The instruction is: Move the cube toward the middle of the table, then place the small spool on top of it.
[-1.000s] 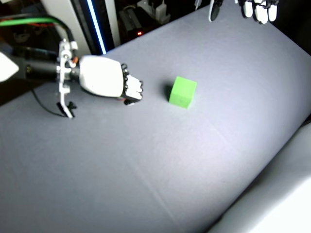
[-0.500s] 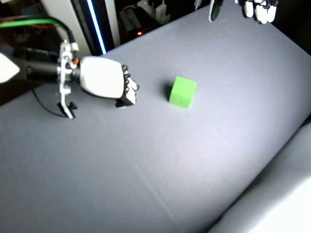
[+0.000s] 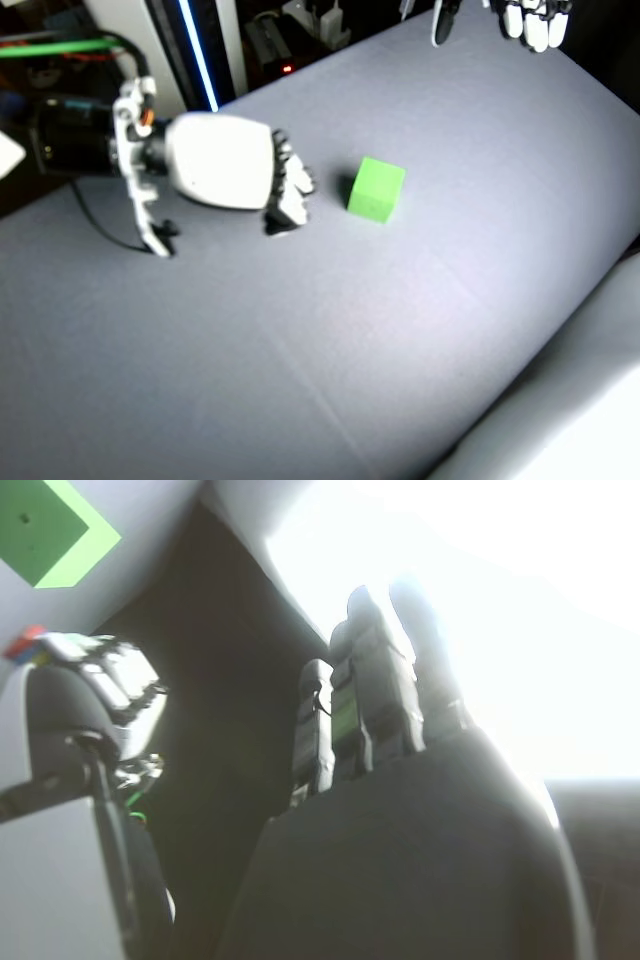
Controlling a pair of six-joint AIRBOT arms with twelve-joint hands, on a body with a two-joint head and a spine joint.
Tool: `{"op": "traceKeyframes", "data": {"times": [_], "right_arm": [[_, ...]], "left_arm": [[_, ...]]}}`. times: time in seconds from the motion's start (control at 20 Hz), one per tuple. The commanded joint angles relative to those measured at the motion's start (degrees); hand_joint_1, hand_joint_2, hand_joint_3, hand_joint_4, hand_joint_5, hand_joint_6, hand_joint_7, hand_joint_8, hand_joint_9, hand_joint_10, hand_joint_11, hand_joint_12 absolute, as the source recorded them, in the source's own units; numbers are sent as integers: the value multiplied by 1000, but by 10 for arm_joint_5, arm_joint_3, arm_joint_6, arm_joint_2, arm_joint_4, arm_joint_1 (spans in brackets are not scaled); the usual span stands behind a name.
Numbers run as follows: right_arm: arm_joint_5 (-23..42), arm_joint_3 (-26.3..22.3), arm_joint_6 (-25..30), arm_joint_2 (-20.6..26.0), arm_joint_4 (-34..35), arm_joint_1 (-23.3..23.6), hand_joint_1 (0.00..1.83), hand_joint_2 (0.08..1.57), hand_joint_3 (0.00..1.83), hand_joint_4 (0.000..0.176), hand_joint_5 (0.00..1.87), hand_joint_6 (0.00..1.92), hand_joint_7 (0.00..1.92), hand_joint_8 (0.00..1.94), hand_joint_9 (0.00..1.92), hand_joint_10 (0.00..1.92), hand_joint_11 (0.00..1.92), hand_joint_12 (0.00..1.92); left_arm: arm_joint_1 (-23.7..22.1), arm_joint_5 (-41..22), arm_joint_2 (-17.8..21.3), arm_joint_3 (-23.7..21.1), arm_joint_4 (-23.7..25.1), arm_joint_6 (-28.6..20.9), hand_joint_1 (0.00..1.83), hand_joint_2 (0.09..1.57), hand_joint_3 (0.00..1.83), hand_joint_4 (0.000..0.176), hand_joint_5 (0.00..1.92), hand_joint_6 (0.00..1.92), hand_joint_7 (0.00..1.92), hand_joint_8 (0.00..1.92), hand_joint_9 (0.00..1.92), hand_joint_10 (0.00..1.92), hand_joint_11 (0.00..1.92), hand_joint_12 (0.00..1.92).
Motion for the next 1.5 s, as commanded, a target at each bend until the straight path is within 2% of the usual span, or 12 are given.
{"op": "traceKeyframes", "data": {"times": [0.0, 0.25, 0.3, 0.5, 0.55, 0.65, 0.7, 0.8, 0.9, 1.05, 1.3, 1.45], "right_arm": [[55, 6, 0, -2, 22, 11, 1250, 1062, 0, 0, 1111, 689, 1089, 963, 932, 1222, 735, 1556], [46, 40, 0, -41, 21, 62, 1263, 1028, 1, 0, 1102, 722, 1256, 598, 1039, 658, 706, 1331], [42, 49, 0, -54, 19, 75, 1240, 1070, 0, 0, 1130, 661, 1039, 979, 904, 834, 631, 1454], [32, 62, 0, -74, 9, 98, 1231, 1091, 2, 0, 1085, 764, 970, 1074, 812, 1050, 648, 1423], [30, 65, 0, -81, 6, 104, 1204, 1056, 0, 0, 1126, 701, 828, 1539, 812, 1766, 850, 1846], [26, 70, 0, -89, 2, 111, 1189, 1056, 1, 0, 1108, 749, 864, 1317, 822, 1658, 792, 1891], [24, 72, -1, -93, 2, 114, 1201, 1019, 0, 0, 1199, 601, 815, 1857, 895, 1910, 1019, 1920], [17, 78, -2, -105, -2, 120, 1204, 1014, 0, 0, 1213, 578, 889, 1743, 957, 1919, 1057, 1921], [8, 83, -2, -117, -12, 125, 1260, 1030, 0, 5, 1132, 764, 1243, 521, 1016, 669, 759, 1159], [-15, 88, -2, -129, -31, 130, 1272, 999, 4, 14, 1249, 500, 1271, 547, 1203, 466, 842, 1224], [-40, 98, -2, -146, -41, 130, 1228, 955, 0, 0, 1482, 50, 1139, 1062, 1097, 1480, 975, 1792], [-41, 99, -2, -151, -43, 130, 1227, 955, 1, 0, 1483, 53, 1089, 1169, 1065, 1548, 978, 1849]], "left_arm": [[-2, -68, -2, 4, -4, 0, 989, 927, 0, 89, 200, 1, 272, 1, 357, 8, 0, 867], [-3, -59, -8, 8, -4, -3, 989, 935, 1, 59, 224, 2, 257, 1, 311, 3, 0, 745], [-3, -59, -8, 8, -4, -3, 966, 932, 1, 73, 230, 2, 273, 3, 333, 7, 0, 813], [-3, -58, -8, 9, -4, -4, 962, 930, 0, 66, 238, 3, 283, 2, 322, 3, 0, 805], [-3, -57, -9, 10, -4, -4, 975, 941, 1, 74, 267, 6, 313, 6, 318, 5, 0, 717], [-4, -57, -10, 11, -4, -5, 962, 948, 2, 76, 270, 3, 310, 2, 310, 1, 0, 670], [-4, -56, -11, 11, -4, -5, 978, 944, 0, 68, 274, 1, 318, 2, 294, 3, 0, 641], [-4, -56, -12, 11, -4, -5, 966, 943, 0, 77, 273, 0, 323, 3, 300, 5, 0, 646], [-5, -56, -12, 12, -4, -5, 1016, 931, 0, 69, 264, 0, 301, 2, 324, 6, 0, 780], [-6, -56, -13, 12, -4, -5, 968, 929, 0, 85, 250, 0, 278, 0, 325, 0, 0, 938], [-7, -57, -14, 12, -4, -5, 938, 931, 0, 91, 243, 1, 284, 2, 350, 4, 0, 861], [-8, -57, -15, 13, -4, -5, 922, 924, 0, 104, 242, 0, 292, 0, 350, 1, 0, 804]]}}
